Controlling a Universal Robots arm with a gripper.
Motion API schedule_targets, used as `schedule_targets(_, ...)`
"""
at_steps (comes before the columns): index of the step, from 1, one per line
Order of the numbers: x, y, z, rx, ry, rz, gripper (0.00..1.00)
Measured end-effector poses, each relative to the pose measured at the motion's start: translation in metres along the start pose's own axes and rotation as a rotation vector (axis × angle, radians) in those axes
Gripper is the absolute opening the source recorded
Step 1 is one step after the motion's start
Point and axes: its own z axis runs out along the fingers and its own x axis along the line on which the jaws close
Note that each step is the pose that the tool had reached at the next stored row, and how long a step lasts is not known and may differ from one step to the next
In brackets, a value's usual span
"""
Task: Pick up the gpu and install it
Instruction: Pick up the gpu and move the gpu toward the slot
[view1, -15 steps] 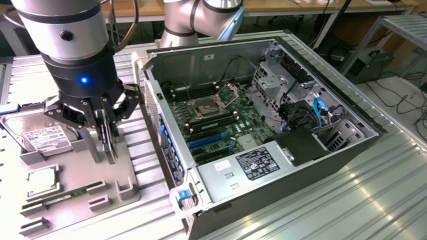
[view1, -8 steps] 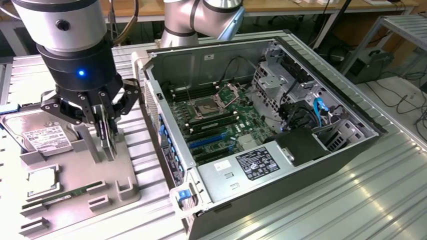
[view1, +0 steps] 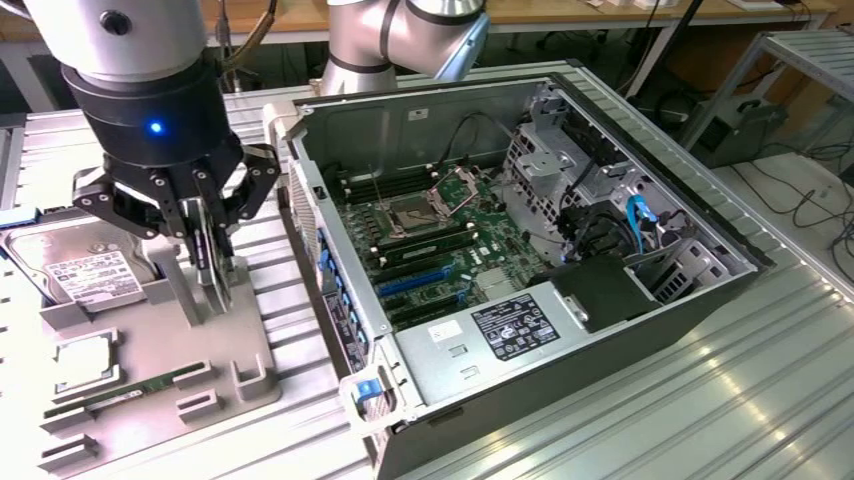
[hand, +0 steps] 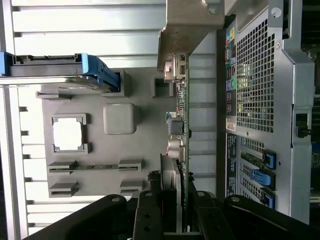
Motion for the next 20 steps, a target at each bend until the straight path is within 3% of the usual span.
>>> schedule_targets(4, 0.000, 0.0000, -0.0126, 0.0000, 0.0000, 0.000, 0.28)
schedule_targets(20, -0.001, 0.0000, -0.0445, 0.0000, 0.0000, 0.000, 0.28)
